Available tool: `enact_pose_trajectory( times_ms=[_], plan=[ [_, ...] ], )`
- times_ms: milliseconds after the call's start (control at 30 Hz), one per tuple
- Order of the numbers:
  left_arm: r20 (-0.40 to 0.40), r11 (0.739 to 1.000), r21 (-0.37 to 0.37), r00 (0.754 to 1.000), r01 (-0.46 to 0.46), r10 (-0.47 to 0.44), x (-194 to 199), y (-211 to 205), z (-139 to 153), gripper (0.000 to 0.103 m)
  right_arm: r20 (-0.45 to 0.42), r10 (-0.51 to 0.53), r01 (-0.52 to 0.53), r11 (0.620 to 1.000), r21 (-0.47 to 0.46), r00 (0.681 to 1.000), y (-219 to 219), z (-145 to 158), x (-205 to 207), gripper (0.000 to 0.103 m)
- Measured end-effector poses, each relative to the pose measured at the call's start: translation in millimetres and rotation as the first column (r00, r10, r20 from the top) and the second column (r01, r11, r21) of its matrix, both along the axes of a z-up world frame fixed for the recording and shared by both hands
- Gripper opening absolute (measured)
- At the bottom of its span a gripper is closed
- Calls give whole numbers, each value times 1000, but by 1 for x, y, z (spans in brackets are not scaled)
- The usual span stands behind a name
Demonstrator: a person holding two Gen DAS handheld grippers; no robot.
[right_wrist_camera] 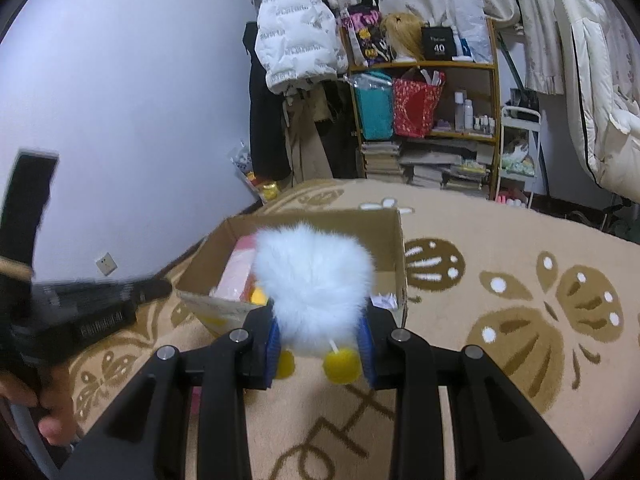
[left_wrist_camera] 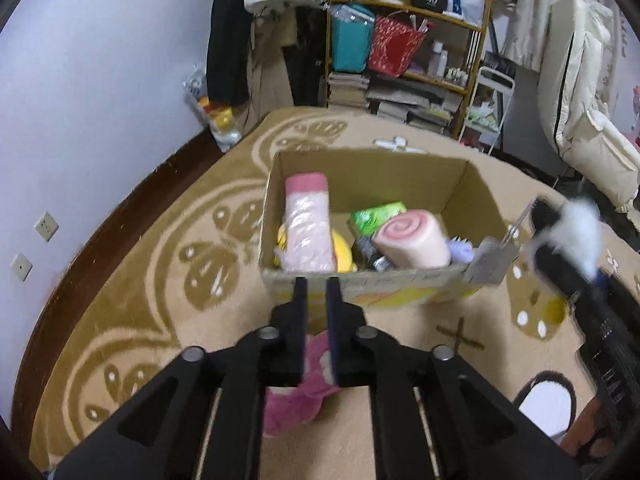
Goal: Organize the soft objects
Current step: 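Lift the pink bear with the left tool while the right tool carries the penguin over the box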
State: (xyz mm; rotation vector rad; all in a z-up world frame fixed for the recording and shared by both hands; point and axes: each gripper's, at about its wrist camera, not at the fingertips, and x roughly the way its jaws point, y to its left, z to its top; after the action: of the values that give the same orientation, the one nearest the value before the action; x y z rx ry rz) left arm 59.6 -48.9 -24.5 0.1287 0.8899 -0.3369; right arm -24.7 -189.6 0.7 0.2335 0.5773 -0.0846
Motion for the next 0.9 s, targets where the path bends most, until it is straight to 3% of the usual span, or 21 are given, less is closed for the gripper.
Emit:
enact_pose_trajectory(
  times_ms=[67, 167, 233, 333, 433, 633, 900],
  plan=[
    [-22, 1000, 14, 1000, 1, -1, 3, 1, -7, 20, 23, 5, -5, 1000, 1, 1000, -1, 4, 0, 33],
    [-61, 999, 48, 998, -2, 5, 5, -1, -21, 48, 67, 10, -10, 1000, 0, 998, -2, 12, 0, 33],
    [-65, 997, 80, 998, -20, 25, 5, -1, -27, 74, 86, 14, -13, 1000, -9, 996, -3, 16, 3, 33],
    [-86, 995, 98, 996, -21, 30, 7, -2, -35, 87, 92, 15, -14, 1000, -10, 996, -6, 17, 12, 34],
    [-125, 993, 117, 992, -1, 16, 9, -4, -49, 94, 85, 21, -19, 1000, -14, 996, -9, 15, 18, 34],
    [-196, 982, 139, 975, 131, -102, 4, -24, -76, 94, 63, 24, -24, 1000, 5, 998, -18, 6, 35, 34],
    [-243, 951, 284, 969, 124, -54, 13, -38, -120, 94, 31, 31, -32, 999, 15, 999, -20, -7, 46, 35]
  ],
)
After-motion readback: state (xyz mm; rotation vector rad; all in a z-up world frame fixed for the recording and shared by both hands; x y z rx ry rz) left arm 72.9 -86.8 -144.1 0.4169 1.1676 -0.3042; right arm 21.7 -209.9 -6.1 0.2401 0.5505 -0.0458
